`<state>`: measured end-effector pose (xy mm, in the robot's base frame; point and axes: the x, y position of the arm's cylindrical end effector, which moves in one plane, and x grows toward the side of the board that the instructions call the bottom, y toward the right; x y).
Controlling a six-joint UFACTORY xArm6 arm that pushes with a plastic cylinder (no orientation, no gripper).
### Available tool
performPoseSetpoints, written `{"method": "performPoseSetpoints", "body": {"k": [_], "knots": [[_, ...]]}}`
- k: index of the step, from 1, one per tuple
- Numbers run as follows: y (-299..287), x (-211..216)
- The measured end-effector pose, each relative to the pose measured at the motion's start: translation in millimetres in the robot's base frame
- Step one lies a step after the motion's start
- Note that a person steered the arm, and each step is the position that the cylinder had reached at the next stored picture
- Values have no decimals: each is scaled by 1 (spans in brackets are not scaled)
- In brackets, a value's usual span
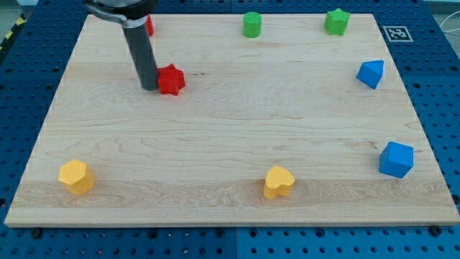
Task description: Move the red circle closer to the red star
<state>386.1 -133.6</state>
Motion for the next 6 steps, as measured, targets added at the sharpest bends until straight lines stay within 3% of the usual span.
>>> {"method": "performPoseSetpoints", "body": {"k": [2, 4, 6], "knots": [[21, -5], [-63, -19], [-107, -108]]}}
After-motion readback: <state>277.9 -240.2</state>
